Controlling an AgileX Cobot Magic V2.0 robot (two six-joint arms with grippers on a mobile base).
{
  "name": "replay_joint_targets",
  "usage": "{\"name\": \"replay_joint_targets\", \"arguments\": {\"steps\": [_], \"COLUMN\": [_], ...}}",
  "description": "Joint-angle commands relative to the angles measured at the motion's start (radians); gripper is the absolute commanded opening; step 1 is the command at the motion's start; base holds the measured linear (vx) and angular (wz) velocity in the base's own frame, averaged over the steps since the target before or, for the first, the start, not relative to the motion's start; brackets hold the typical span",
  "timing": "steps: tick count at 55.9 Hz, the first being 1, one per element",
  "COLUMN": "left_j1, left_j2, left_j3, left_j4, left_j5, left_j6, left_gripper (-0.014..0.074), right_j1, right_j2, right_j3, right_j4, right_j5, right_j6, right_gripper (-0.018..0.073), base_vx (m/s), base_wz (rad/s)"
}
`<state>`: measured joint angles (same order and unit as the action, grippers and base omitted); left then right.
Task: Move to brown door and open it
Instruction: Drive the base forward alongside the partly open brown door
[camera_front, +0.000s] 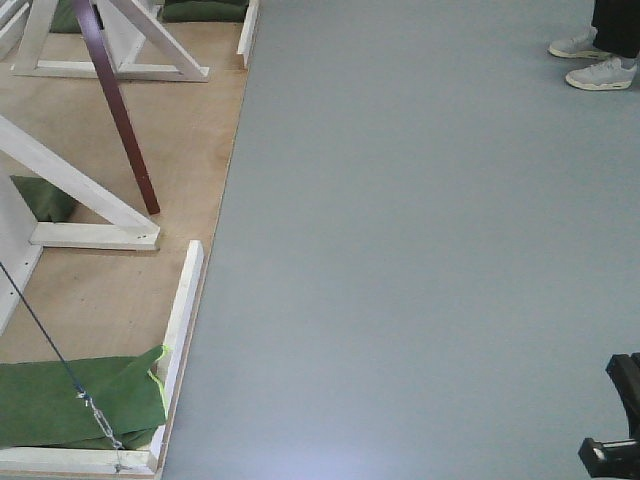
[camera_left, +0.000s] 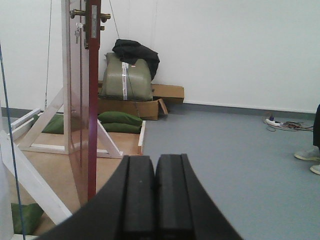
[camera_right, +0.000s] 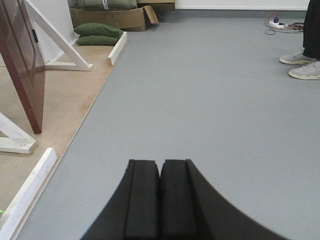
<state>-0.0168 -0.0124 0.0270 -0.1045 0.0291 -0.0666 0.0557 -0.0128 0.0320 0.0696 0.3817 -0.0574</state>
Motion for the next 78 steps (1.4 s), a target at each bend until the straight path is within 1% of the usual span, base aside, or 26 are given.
{"name": "replay_joint_targets", "arguments": {"steps": [1,55,78], "left_j1": [-0.002,-0.002,-0.002], "left_j2": [-0.011,-0.011,-0.011], "left_j3": [-0.021,-0.021,-0.021], "left_j4": [-0.001,-0.001,-0.001], "left_j5": [-0.088,-0.088,-0.088], "left_j6": [-0.007,-0.007,-0.007], "left_gripper": [-0.0003,-0.0003,-0.0003], "right_j1": [-0.002,-0.002,-0.002], "right_j2": [-0.006,-0.006,-0.006], "right_j3": [0.003,0.003,0.003], "right_j4": [-0.003,-0.003,-0.003], "right_j5": [-0.081,-0.078,-0.078], "right_j6": [-0.009,-0.009,-0.009], "right_gripper": [0.0,0.0,0.0], "base_vx": [0.0,0.0,0.1], "base_wz": [0.0,0.01,0.04]}}
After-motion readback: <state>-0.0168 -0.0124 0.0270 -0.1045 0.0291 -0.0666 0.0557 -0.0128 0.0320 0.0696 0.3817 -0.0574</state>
